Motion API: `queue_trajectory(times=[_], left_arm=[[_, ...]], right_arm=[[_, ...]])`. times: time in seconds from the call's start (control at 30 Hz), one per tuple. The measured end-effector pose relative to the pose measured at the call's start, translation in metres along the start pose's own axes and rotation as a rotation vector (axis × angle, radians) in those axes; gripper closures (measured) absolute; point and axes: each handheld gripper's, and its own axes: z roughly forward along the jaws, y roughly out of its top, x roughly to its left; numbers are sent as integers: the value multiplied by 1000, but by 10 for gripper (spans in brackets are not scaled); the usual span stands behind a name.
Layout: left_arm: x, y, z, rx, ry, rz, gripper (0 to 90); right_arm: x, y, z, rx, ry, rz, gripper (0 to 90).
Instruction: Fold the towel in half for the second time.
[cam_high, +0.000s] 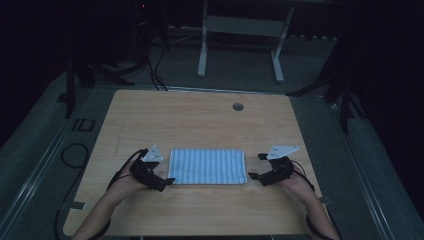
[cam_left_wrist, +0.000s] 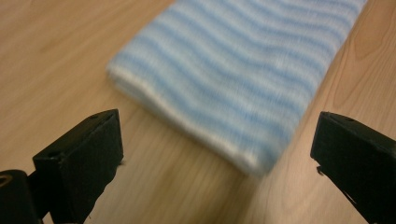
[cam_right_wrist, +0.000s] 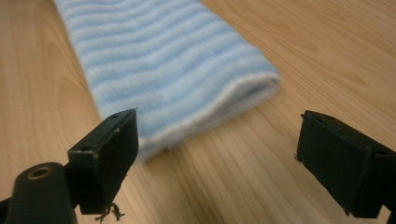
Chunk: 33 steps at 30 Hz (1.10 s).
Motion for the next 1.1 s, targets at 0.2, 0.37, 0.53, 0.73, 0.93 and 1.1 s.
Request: queue_trajectory(times=[0.2,0.37,0.53,0.73,0.93,1.1], left_arm=[[6,-18,-9,-5,27,-44,27],[17,-45,-26,-32,64,-126,27],[24,-61,-36,-37,106,-166,27],[27,-79,-51,-82,158,-222,27],[26,-94,-56,-107,204,-261,27],[27,-102,-60,-159,245,-324,27]], right_arm=[[-5,-18,-13,-18,-66,47,120],[-12,-40,-29,-40,-158,109,120],[-13,-52,-38,-42,-235,143,106],[-7,-64,-53,-88,-382,193,106],[-3,-78,-66,-129,-500,258,106],[-1,-92,-76,-149,-610,344,106]])
